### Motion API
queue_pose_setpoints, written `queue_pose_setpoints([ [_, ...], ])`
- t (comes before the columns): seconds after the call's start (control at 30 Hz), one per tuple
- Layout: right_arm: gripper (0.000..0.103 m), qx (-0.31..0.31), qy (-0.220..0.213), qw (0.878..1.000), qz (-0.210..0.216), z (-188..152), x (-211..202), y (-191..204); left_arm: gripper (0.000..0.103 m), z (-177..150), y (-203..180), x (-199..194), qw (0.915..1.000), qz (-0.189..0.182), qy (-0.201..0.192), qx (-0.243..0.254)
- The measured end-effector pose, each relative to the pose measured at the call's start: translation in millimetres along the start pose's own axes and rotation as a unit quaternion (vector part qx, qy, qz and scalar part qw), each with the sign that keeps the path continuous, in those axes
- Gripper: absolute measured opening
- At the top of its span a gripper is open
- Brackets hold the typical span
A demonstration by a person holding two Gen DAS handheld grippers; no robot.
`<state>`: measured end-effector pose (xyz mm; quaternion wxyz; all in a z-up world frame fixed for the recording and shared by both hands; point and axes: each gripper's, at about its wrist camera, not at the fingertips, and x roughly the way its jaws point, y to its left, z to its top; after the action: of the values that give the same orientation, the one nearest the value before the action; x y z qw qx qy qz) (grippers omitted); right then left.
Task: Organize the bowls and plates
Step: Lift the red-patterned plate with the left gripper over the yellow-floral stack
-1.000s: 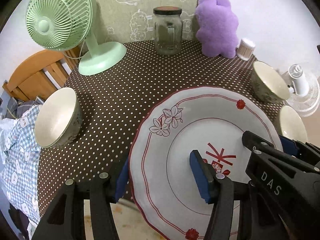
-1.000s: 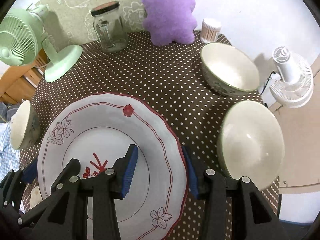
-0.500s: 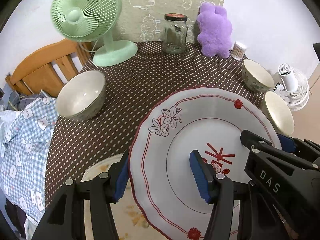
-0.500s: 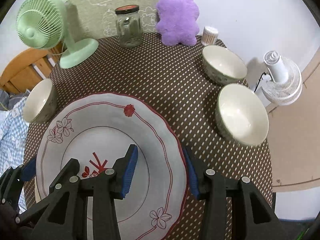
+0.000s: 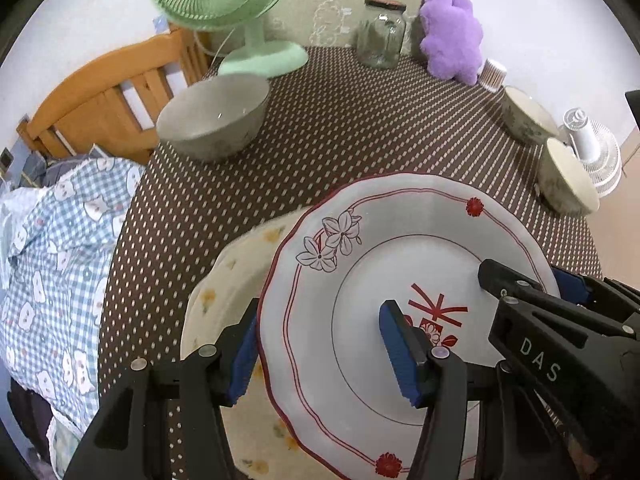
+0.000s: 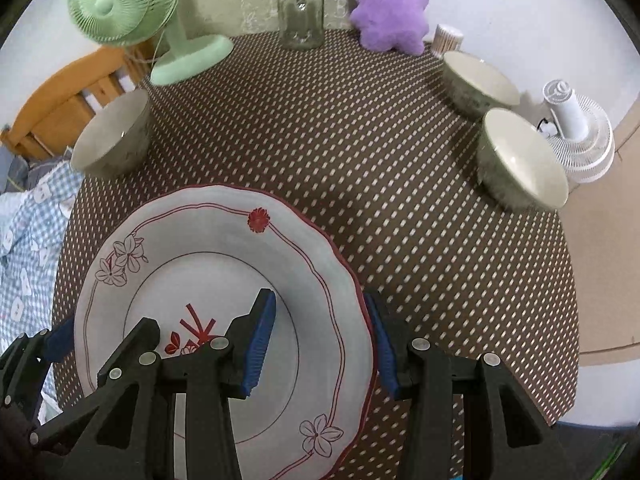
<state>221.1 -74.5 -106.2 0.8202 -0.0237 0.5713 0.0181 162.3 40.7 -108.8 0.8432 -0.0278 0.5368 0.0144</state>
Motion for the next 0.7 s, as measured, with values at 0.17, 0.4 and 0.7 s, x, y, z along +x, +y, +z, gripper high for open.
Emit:
queue_pose_setpoints([
  [0.17, 0.05, -0.003, 0.006, 1.0, -0.001, -17.9, 6.6, 14.9, 0.059, -12.4, 13.5, 5.2, 0.9999, -0.001, 0.01, -0.004],
  [0.4, 0.05, -0.009, 0.011, 1.0, -0.001, -29.8, 12.5, 31.2, 0.058, -22.8, 24.9, 7.9, 0.9999, 0.007, 0.012, -0.001],
  [0.7, 0.05, -0.003, 0.021, 1.0, -0.006, -34.5, 21.0, 33.0, 0.057, -28.5, 26.3, 8.6, 0.9998, 0.007, 0.008, 0.016],
])
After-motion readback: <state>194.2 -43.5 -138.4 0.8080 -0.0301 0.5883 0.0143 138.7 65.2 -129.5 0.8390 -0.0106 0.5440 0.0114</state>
